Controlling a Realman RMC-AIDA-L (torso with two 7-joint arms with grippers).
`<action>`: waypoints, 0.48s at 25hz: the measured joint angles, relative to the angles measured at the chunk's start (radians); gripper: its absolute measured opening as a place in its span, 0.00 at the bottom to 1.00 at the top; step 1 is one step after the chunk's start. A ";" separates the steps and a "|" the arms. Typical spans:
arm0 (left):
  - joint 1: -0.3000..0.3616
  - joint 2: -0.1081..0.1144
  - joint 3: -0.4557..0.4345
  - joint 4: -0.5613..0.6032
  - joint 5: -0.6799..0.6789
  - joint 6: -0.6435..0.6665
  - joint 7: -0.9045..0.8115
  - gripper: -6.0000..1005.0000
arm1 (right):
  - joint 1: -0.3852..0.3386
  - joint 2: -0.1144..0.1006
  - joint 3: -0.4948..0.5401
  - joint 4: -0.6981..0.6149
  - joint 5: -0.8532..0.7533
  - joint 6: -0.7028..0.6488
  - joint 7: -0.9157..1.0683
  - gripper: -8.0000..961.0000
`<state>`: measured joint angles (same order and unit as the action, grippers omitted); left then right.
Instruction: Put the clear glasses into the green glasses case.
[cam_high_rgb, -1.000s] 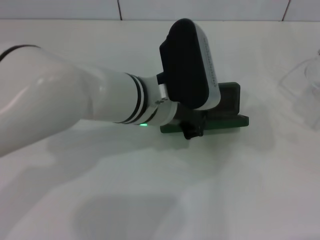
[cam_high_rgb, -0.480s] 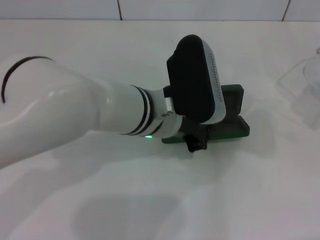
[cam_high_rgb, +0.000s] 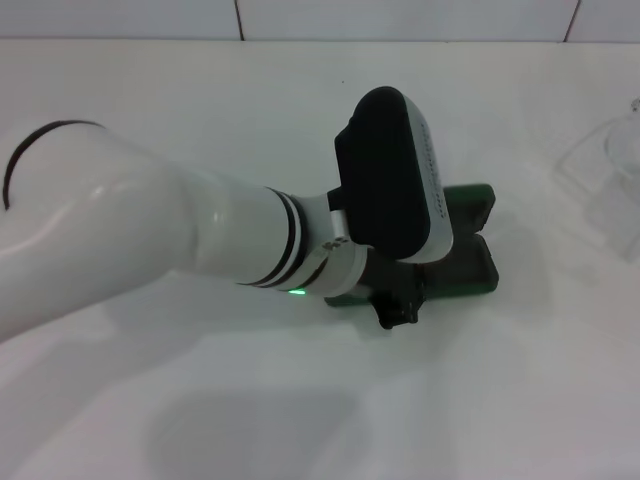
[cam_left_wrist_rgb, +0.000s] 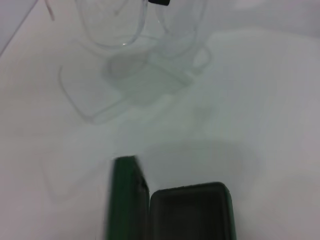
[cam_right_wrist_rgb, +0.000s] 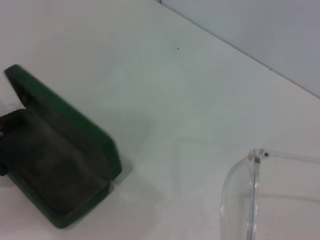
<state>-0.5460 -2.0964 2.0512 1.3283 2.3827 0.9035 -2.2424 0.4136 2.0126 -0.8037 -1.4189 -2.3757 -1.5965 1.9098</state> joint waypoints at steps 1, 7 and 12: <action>0.003 0.000 0.000 0.000 -0.002 0.000 0.000 0.05 | 0.000 0.000 0.000 0.000 0.000 0.001 0.000 0.07; 0.019 -0.001 0.000 -0.013 -0.013 0.007 0.001 0.05 | 0.001 0.000 -0.001 0.002 0.000 0.001 0.000 0.07; 0.027 0.001 -0.016 0.026 -0.066 0.055 -0.001 0.05 | 0.001 0.000 -0.002 -0.001 0.001 -0.003 0.000 0.07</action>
<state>-0.5194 -2.0949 2.0349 1.3544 2.3165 0.9585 -2.2437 0.4142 2.0126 -0.8054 -1.4201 -2.3747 -1.5998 1.9098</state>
